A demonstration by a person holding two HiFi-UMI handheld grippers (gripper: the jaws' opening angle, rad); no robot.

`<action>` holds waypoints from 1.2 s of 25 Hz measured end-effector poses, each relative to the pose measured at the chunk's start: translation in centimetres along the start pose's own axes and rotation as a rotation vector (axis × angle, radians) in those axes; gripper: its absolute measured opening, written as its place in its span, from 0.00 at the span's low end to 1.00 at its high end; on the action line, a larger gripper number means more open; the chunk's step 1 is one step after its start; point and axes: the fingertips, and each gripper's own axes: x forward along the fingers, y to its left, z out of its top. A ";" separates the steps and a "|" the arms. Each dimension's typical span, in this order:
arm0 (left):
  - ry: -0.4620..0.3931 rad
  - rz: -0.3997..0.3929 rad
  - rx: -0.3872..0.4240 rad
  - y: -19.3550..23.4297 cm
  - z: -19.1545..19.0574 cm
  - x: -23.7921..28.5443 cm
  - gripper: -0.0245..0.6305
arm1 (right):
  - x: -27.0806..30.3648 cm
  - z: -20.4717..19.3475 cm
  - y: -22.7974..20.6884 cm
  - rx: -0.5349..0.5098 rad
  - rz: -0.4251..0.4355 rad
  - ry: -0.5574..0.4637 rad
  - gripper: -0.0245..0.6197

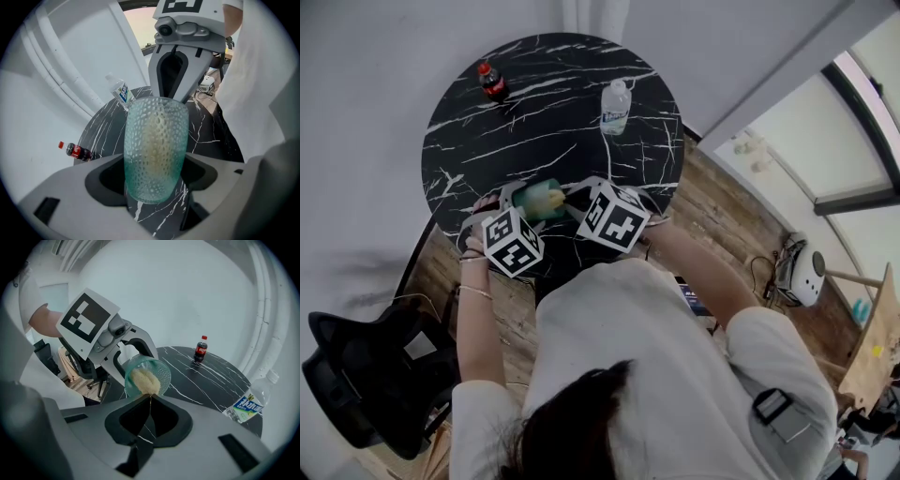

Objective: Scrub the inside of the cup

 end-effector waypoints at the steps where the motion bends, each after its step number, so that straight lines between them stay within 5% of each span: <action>1: 0.002 -0.002 0.002 0.0 -0.1 0.1 0.56 | 0.0 0.0 0.2 -0.003 0.006 -0.001 0.10; 19: 0.002 0.011 -0.032 0.1 -0.5 0.6 0.56 | -2.5 1.4 2.7 -0.021 0.120 -0.114 0.10; 30: -0.009 0.002 -0.078 -0.6 -0.7 1.2 0.56 | -4.3 2.8 1.6 0.077 0.115 -0.234 0.09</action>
